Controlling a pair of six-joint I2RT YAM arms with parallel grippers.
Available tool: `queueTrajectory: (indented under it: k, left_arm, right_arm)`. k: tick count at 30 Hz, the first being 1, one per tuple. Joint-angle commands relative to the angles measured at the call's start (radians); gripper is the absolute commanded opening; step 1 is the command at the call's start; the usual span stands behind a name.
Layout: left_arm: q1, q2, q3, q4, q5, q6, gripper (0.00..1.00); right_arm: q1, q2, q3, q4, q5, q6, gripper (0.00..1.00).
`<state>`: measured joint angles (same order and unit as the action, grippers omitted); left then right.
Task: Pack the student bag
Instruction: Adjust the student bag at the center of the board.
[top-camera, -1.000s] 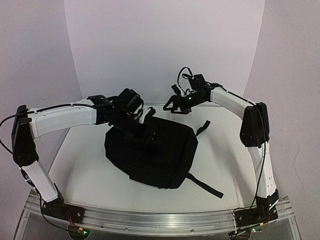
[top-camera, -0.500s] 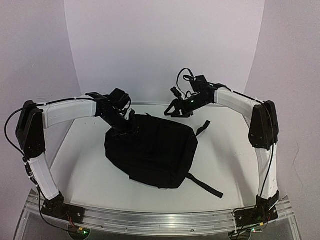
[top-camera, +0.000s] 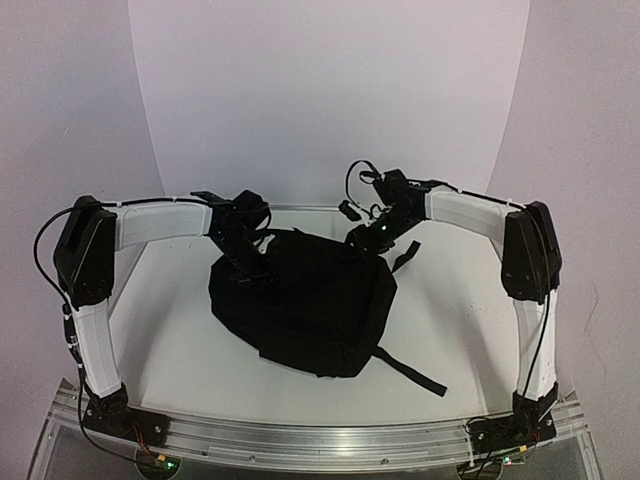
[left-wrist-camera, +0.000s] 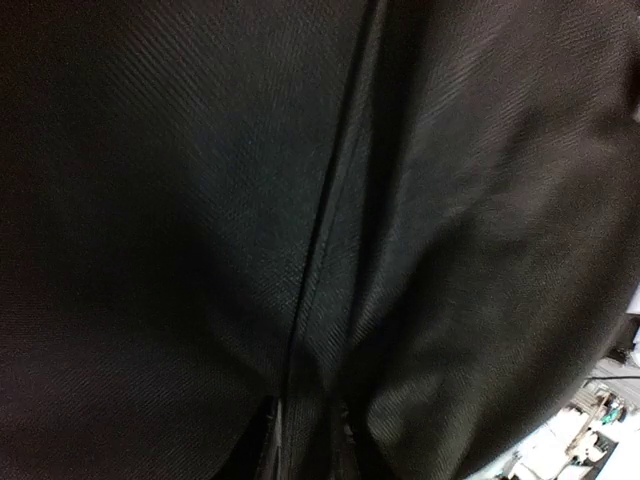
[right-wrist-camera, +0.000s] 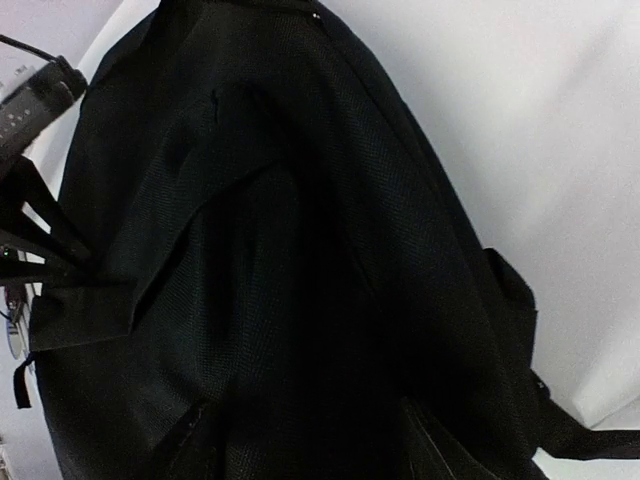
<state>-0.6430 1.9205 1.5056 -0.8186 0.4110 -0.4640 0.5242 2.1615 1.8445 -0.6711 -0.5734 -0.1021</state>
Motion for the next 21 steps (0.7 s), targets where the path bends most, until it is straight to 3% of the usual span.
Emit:
queueTrajectory:
  k: [1,4,8,15,21]
  left_arm:
    - [0.130,-0.025,0.110,-0.010,0.004,0.033,0.33]
    - [0.232,-0.003,0.167,0.000,-0.034,0.022,0.58]
    - [0.325,0.091,0.337,-0.026,-0.082,0.045,0.70]
    - [0.385,0.320,0.609,-0.118,-0.019,0.112,0.78]
    - [0.373,0.355,0.544,-0.052,0.185,0.149,0.77]
  right_arm:
    - [-0.134,0.146,0.171,-0.091,0.239,-0.055,0.57]
    - [-0.154,0.183,0.362,-0.114,0.215,-0.050,0.64]
    - [-0.155,0.124,0.430,-0.131,0.155,-0.040,0.78]
    - [-0.155,-0.127,0.034,-0.130,0.098,-0.006,0.90]
    - [-0.166,-0.257,-0.239,-0.141,0.067,-0.002,0.88]
